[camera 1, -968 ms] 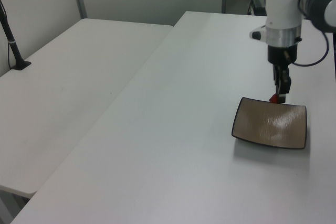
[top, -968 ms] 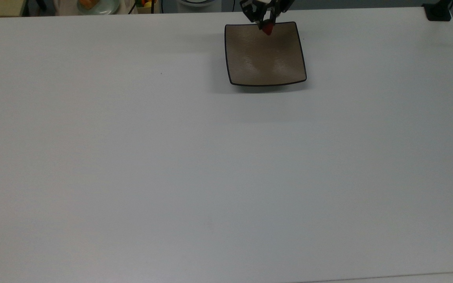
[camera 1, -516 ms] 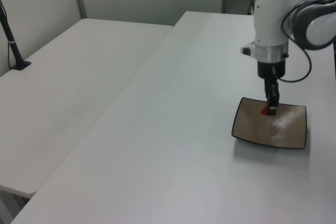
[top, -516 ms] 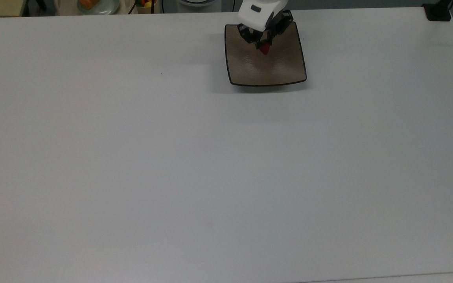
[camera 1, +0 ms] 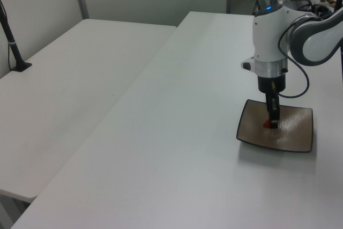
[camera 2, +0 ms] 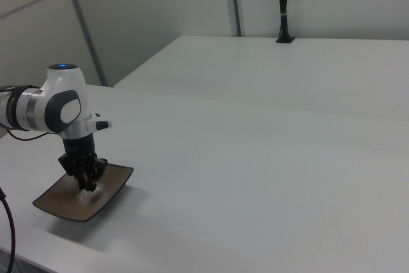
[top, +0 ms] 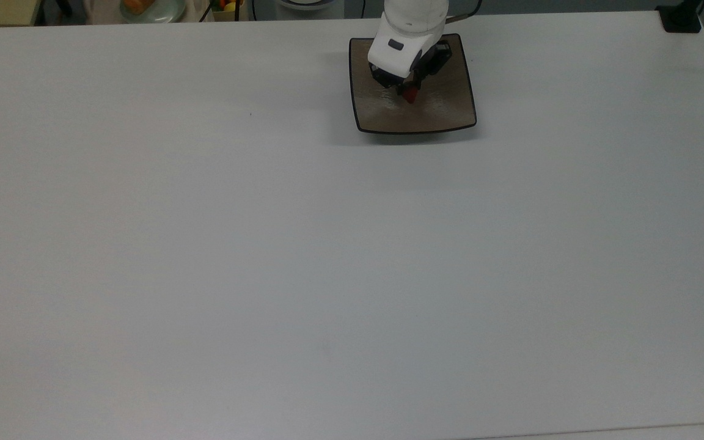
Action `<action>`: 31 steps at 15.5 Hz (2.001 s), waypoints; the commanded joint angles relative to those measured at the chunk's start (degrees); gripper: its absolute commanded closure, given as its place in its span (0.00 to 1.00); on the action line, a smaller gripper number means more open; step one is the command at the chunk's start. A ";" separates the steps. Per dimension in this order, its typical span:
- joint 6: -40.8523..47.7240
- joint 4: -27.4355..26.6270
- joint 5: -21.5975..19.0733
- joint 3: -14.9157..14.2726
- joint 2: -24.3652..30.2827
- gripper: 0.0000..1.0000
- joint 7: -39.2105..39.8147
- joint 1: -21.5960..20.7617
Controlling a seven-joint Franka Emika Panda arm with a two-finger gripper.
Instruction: Strawberries on a ceramic plate
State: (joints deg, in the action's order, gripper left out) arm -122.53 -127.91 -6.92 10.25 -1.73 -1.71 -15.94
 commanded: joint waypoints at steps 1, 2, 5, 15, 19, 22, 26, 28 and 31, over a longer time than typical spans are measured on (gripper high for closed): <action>-0.96 -0.68 -0.02 -0.23 0.85 0.36 0.39 -0.32; -0.87 -0.59 -0.02 -0.23 0.94 0.11 0.22 -0.32; 0.09 1.07 0.24 -0.23 1.64 0.00 -0.57 -0.15; 20.55 28.21 3.49 -9.70 2.61 0.00 -4.44 0.03; 26.54 34.04 3.49 -15.51 2.87 0.00 -4.18 -0.06; 25.76 34.04 3.58 -16.75 3.22 0.00 -3.56 -0.15; 21.99 33.51 3.40 -17.27 2.79 0.00 3.10 -0.06; 20.75 32.99 3.32 -17.28 2.70 0.00 4.35 0.03; 20.75 32.72 3.14 -17.28 2.96 0.00 4.35 0.29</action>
State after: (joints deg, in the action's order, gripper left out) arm -100.62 -94.65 -4.16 -6.39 0.90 1.12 -15.28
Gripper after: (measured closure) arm 0.000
